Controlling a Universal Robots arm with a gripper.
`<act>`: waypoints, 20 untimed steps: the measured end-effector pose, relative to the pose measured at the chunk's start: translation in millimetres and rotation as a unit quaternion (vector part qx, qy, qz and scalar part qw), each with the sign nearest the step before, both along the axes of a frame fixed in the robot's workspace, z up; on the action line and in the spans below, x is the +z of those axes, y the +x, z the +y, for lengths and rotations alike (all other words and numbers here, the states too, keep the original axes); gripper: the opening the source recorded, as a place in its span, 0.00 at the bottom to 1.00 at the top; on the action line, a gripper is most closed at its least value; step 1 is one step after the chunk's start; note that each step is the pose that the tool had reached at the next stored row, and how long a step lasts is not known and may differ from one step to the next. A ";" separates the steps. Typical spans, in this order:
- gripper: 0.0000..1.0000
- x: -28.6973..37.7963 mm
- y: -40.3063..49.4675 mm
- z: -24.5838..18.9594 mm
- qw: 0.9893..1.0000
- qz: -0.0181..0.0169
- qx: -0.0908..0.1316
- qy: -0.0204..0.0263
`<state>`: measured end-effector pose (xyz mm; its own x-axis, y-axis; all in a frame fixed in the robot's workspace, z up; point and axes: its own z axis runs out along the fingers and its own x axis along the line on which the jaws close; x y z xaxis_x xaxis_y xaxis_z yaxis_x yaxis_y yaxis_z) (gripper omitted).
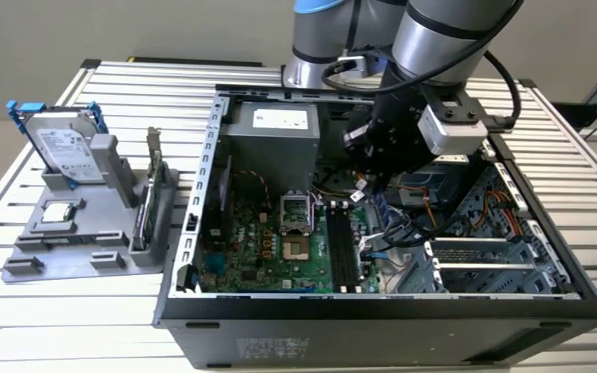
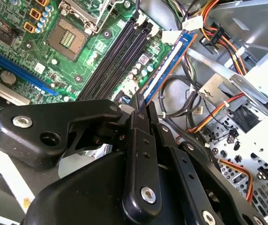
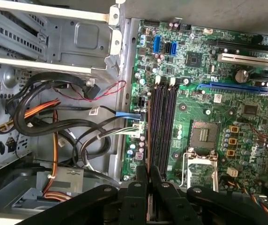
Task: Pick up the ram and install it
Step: 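Insert the ram into the slot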
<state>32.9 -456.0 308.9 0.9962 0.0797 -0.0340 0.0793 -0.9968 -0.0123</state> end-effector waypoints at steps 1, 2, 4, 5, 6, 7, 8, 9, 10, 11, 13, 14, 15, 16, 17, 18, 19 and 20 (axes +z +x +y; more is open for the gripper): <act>0.00 -0.9 0.0 0.0 1.000 0.000 0.000 0.000; 0.00 -1.8 0.0 0.0 1.000 0.000 0.000 -0.001; 0.00 -3.6 0.0 0.1 1.000 0.000 0.000 -0.001; 0.00 -4.5 0.0 0.1 1.000 0.000 0.000 -0.002; 0.00 -5.4 0.0 0.1 1.000 0.000 0.000 -0.002; 0.00 -6.1 0.0 0.2 1.000 0.000 0.000 -0.003; 0.00 -6.4 0.0 0.2 1.000 0.000 0.000 -0.003; 0.00 -6.4 0.0 0.2 1.000 0.000 0.000 -0.003; 0.00 -6.4 0.0 0.1 1.000 0.000 0.000 -0.003; 0.00 -6.7 0.0 0.1 1.000 0.000 0.000 -0.003; 0.00 -7.0 0.0 0.1 1.000 0.000 0.000 -0.003; 0.00 -7.0 0.0 0.1 1.000 0.000 0.000 -0.003; 0.00 -7.0 0.0 0.1 1.000 0.000 0.000 -0.003; 0.00 -7.1 0.0 0.1 1.000 0.000 0.000 -0.003; 0.00 -7.2 0.0 0.2 1.000 0.000 0.000 -0.003; 0.00 -7.2 0.0 0.1 1.000 0.000 0.000 -0.003; 0.00 -7.3 0.0 0.1 1.000 0.000 0.000 -0.003; 0.00 -7.4 0.0 0.1 1.000 0.000 0.000 -0.003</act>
